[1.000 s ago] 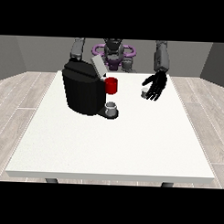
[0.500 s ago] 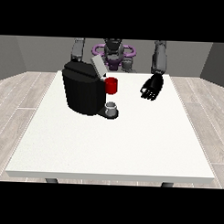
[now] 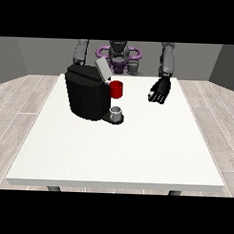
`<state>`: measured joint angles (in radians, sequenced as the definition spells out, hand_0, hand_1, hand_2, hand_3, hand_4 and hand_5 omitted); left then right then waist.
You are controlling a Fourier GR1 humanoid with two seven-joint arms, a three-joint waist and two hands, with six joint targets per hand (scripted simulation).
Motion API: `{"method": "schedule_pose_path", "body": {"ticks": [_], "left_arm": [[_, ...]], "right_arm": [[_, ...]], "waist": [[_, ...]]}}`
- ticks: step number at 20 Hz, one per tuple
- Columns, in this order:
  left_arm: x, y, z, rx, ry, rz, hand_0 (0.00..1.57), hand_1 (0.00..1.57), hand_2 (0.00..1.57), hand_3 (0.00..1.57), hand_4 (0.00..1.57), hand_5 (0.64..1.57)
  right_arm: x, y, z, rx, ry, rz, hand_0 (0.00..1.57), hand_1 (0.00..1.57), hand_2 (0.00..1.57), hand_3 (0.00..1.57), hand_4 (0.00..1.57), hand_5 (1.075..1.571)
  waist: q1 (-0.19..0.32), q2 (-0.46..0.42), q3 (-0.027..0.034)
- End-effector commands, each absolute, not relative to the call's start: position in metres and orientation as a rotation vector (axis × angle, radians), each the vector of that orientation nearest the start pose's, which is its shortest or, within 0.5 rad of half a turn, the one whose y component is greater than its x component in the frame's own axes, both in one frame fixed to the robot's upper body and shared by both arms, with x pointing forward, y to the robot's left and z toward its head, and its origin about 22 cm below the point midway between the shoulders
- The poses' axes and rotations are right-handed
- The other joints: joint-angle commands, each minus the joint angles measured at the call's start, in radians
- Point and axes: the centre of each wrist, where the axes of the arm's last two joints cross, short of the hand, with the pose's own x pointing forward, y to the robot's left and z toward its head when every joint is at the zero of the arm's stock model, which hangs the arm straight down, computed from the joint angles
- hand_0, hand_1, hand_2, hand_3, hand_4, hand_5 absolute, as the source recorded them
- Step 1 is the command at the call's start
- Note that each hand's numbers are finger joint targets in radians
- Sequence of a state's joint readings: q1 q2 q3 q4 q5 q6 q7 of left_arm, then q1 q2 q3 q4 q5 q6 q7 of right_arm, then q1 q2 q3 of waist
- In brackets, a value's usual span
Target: Insert the coffee pod into the coffee machine and close the lid
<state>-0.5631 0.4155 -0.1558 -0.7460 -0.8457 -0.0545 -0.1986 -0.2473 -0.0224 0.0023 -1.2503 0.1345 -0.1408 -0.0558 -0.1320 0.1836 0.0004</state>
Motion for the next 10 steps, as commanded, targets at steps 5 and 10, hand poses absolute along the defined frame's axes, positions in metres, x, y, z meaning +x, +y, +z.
{"method": "schedule_pose_path", "body": {"ticks": [5, 10], "left_arm": [[0.370, 0.285, -0.004, 0.690, -1.259, -1.321, 1.19, 1.19, 1.29, 1.22, 0.51, 1.571], [0.384, 0.280, 0.017, 0.527, -1.378, -1.212, 1.45, 1.45, 1.44, 1.36, 0.52, 1.571]], "right_arm": [[0.308, -0.224, -0.017, -0.279, -1.472, 0.108, 0.00, 0.00, 0.00, 0.00, 0.00, 1.571], [0.292, -0.226, -0.038, -0.278, -1.459, 0.138, 0.00, 0.00, 0.00, 0.00, 0.00, 1.571]], "waist": [[0.035, -0.036, -0.0004], [0.032, -0.067, -0.0003]]}}
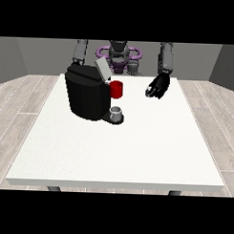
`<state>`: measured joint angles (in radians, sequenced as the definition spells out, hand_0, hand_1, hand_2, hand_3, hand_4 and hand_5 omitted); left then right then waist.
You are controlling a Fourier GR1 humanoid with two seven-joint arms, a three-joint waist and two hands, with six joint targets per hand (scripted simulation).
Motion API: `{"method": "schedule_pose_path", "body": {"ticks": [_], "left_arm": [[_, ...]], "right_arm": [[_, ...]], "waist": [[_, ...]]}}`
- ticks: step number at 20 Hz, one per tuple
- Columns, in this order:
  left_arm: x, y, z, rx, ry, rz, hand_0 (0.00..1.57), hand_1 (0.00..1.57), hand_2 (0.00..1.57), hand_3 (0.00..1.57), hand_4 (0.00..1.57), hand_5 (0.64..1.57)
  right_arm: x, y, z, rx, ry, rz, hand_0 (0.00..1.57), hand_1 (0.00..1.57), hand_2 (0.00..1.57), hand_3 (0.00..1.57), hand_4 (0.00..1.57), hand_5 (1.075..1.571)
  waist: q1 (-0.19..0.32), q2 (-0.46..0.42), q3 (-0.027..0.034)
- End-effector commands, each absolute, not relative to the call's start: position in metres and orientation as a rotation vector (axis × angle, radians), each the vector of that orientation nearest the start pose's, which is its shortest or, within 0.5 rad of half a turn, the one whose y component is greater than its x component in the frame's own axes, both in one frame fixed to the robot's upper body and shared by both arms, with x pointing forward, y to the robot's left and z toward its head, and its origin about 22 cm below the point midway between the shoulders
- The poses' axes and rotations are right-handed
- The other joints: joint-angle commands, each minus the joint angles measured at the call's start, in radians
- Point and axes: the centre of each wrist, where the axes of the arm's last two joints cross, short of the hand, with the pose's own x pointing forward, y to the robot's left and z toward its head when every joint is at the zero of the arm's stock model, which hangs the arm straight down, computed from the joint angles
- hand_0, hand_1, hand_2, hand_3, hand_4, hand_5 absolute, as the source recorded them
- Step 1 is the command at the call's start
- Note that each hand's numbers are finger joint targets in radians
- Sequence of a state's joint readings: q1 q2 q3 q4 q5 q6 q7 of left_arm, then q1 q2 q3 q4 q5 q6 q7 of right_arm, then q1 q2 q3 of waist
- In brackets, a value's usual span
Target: Insert the coffee pod into the coffee machine and close the lid
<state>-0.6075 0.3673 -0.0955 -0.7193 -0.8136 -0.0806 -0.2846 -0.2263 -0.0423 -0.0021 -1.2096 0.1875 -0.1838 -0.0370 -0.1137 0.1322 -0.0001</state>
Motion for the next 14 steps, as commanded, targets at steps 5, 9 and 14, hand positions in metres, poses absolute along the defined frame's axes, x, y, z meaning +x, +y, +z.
{"method": "schedule_pose_path", "body": {"ticks": [5, 9, 14], "left_arm": [[0.391, 0.246, 0.028, 0.485, -1.316, -1.279, 1.40, 1.40, 1.39, 1.32, 0.50, 1.571], [0.418, 0.264, 0.085, 0.503, -1.352, -1.255, 1.40, 1.40, 1.39, 1.33, 0.54, 1.571], [0.422, 0.244, 0.086, 0.470, -1.318, -1.223, 1.40, 1.40, 1.39, 1.33, 0.54, 1.571]], "right_arm": [[0.287, -0.226, -0.052, -0.291, -1.390, 0.141, 0.00, 0.00, 0.00, 0.00, 0.00, 1.571], [0.299, -0.208, -0.036, -0.247, -1.464, 0.163, 0.00, 0.00, 0.00, 0.00, 0.00, 1.571], [0.299, -0.196, -0.024, -0.232, -1.464, 0.163, 0.00, 0.00, 0.00, 0.00, 0.00, 1.571]], "waist": [[0.036, -0.089, 0.0005], [-0.010, -0.051, 0.0002], [-0.044, -0.088, 0.0000]]}}
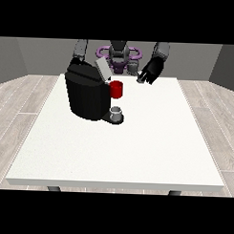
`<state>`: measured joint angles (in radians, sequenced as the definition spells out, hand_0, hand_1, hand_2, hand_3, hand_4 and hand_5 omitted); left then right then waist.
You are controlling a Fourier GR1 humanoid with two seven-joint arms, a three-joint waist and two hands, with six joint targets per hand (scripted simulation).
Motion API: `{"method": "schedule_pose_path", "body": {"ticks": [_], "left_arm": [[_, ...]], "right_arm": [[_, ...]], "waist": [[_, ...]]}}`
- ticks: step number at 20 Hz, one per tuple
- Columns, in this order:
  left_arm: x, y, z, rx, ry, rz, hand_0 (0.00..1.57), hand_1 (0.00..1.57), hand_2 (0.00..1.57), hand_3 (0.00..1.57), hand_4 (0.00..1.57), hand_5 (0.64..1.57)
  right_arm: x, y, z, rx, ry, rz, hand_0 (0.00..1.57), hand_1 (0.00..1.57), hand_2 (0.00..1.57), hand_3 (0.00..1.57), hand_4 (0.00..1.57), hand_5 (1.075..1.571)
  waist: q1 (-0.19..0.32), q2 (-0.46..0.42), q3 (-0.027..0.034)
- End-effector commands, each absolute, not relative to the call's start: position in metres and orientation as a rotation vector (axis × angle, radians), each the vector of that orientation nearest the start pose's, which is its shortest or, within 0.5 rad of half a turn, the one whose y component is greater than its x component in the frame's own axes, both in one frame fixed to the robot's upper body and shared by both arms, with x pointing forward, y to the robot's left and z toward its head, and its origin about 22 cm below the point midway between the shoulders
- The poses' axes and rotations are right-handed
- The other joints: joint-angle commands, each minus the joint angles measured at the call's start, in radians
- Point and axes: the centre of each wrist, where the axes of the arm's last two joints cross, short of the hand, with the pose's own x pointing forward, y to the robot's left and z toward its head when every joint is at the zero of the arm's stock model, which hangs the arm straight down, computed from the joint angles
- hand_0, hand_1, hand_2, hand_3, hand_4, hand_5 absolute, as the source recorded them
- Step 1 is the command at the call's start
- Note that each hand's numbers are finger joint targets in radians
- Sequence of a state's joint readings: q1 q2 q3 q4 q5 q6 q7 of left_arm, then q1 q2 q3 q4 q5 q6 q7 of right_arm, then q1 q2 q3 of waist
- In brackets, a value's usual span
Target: Insert the coffee pod into the coffee machine and close the lid
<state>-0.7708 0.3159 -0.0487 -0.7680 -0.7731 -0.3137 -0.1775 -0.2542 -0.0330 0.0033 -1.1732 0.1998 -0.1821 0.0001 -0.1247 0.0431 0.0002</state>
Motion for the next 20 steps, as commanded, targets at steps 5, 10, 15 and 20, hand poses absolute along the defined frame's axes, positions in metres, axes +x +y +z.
{"method": "schedule_pose_path", "body": {"ticks": [5, 10, 15, 20], "left_arm": [[0.431, 0.254, 0.132, 0.494, -1.395, -1.273, 1.34, 1.34, 1.37, 1.35, 0.56, 1.571], [0.450, 0.244, 0.216, 0.500, -1.472, -1.161, 1.22, 1.22, 1.27, 1.29, 0.51, 1.571], [0.454, 0.241, 0.215, 0.529, -1.462, -1.108, 1.26, 1.26, 1.29, 1.27, 0.49, 1.571], [0.456, 0.239, 0.252, 0.608, -1.498, -1.130, 1.23, 1.23, 1.28, 1.25, 0.48, 1.571]], "right_arm": [[0.303, -0.220, -0.018, -0.209, -1.479, 0.150, 0.00, 0.00, 0.00, 0.00, 0.00, 1.571], [0.318, -0.222, -0.003, -0.211, -1.562, 0.138, 0.00, 0.00, 0.00, 0.00, 0.00, 1.571], [0.313, -0.195, 0.009, -0.226, -1.577, 0.180, 0.00, 0.00, 0.00, 0.00, 0.00, 1.571], [0.326, -0.209, 0.021, -0.234, -1.651, 0.155, 0.00, 0.00, 0.00, 0.00, 0.26, 1.571]], "waist": [[-0.034, -0.008, -0.0001], [-0.080, 0.060, 0.0005], [-0.131, 0.071, -0.0001], [-0.148, 0.149, 0.0002]]}}
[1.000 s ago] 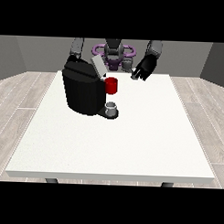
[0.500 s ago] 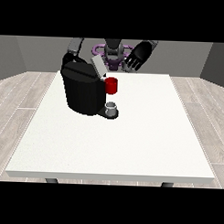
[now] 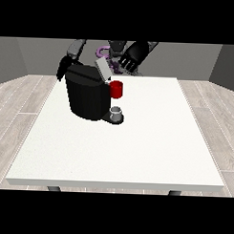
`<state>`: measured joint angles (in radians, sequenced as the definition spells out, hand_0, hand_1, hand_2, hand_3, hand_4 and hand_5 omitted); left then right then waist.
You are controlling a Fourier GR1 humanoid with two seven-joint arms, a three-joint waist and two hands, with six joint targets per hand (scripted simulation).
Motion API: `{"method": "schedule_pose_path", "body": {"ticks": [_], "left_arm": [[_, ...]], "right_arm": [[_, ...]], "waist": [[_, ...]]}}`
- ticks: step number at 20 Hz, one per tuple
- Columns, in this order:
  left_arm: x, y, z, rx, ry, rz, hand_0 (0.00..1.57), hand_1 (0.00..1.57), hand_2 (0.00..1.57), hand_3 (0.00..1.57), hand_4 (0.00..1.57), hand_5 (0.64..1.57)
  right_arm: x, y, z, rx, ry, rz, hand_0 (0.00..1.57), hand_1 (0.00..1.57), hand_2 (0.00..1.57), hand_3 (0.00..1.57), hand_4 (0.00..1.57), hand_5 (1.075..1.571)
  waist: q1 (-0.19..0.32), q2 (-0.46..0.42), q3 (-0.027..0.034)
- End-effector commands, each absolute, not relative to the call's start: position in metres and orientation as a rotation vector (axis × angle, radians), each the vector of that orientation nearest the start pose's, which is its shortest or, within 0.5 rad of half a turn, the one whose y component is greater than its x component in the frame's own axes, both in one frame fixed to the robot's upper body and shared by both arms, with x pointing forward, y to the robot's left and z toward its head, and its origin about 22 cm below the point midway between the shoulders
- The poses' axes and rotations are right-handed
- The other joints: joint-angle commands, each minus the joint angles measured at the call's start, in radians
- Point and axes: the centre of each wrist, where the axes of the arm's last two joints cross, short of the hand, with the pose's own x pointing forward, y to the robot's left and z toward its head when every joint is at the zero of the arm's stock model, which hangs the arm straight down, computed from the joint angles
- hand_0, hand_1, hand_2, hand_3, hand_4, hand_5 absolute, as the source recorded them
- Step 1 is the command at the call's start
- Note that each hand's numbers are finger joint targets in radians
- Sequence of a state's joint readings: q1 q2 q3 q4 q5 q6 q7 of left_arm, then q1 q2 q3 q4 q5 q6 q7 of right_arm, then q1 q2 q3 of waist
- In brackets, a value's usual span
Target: Insert the coffee pod into the coffee machine and close the lid
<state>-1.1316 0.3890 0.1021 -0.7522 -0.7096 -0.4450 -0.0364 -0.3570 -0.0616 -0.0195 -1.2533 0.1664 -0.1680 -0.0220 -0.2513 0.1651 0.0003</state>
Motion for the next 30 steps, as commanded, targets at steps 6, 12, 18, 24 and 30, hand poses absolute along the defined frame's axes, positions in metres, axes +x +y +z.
{"method": "schedule_pose_path", "body": {"ticks": [6, 12, 18, 24, 30], "left_arm": [[0.456, 0.233, 0.279, 0.612, -1.581, -1.113, 1.29, 1.29, 1.32, 1.26, 0.48, 1.571], [0.459, 0.239, 0.275, 0.655, -1.522, -1.135, 1.19, 1.19, 1.26, 1.22, 0.46, 1.571], [0.460, 0.255, 0.265, 0.603, -1.523, -1.120, 1.24, 1.24, 1.29, 1.22, 0.43, 1.571], [0.463, 0.249, 0.249, 0.591, -1.548, -1.117, 1.19, 1.19, 1.23, 1.19, 0.43, 1.571], [0.464, 0.224, 0.235, 0.595, -1.507, -1.146, 1.20, 1.20, 1.26, 1.20, 0.41, 1.571]], "right_arm": [[0.343, -0.216, 0.040, -0.253, -1.723, 0.107, 0.00, 0.00, 0.00, 0.00, 0.00, 1.571], [0.350, -0.209, 0.061, -0.253, -1.696, 0.128, 0.00, 0.00, 0.00, 0.00, 0.00, 1.571], [0.341, -0.208, 0.052, -0.243, -1.691, 0.117, 0.00, 0.00, 0.00, 0.00, 0.15, 1.571], [0.340, -0.204, 0.056, -0.238, -1.716, 0.146, 0.00, 0.00, 0.00, 0.00, 0.17, 1.571], [0.334, -0.206, 0.031, -0.258, -1.653, 0.108, 0.00, 0.00, 0.00, 0.00, 0.00, 1.571]], "waist": [[-0.015, 0.115, 0.0003], [-0.042, 0.113, 0.0000], [-0.045, 0.110, -0.0001], [-0.064, 0.133, -0.0005], [-0.029, 0.085, -0.0001]]}}
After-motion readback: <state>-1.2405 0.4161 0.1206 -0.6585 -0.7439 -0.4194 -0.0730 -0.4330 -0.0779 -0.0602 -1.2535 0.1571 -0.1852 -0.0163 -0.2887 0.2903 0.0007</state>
